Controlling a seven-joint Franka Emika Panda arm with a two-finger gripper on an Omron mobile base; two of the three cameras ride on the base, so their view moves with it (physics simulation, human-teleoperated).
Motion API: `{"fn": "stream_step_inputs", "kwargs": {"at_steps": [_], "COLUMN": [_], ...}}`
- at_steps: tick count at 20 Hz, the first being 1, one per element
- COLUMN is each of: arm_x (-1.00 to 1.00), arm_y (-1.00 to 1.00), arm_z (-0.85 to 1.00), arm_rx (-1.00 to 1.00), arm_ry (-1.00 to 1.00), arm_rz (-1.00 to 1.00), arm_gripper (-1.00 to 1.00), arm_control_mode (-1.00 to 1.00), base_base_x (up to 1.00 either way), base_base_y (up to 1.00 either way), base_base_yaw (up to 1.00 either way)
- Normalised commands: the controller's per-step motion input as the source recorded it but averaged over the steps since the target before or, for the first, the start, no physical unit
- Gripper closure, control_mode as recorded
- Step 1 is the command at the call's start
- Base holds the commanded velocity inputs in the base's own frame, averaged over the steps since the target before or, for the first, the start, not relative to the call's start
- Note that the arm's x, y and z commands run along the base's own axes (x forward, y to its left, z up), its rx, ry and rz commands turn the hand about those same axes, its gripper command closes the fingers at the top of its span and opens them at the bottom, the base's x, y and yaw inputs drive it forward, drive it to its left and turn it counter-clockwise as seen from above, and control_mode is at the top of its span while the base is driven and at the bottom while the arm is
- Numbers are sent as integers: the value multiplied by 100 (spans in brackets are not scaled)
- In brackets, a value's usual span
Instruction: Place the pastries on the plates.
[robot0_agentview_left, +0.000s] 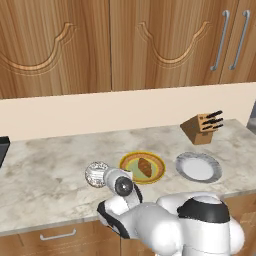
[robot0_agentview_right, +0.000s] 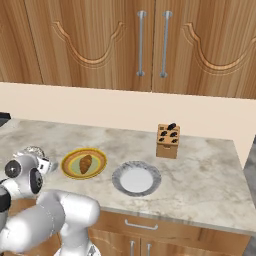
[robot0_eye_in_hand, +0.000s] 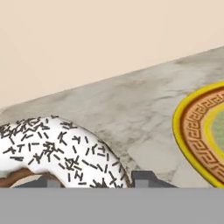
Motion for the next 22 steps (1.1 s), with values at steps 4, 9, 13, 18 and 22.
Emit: {"fn": "stream_step_inputs", "kwargs": {"at_steps": [4, 9, 13, 18, 22], "arm_x": [4, 0, -12, -55, -94], "arm_y": [-3, -80, -100, -100, -100], "arm_z": [100, 97, 35, -9, -59], "arm_rx": [0, 3, 0, 0, 0], "arm_ry": [14, 46, 9, 7, 13], "arm_rz": [-27, -38, -18, -11, -10], "arm_gripper": [100, 100, 100, 100, 100], "arm_control_mode": [-100, -100, -100, -100, -100], "base_base_x": [0, 0, 0, 0, 0], "base_base_y": [0, 0, 0, 0, 0], "base_base_yaw": [0, 0, 0, 0, 0]}}
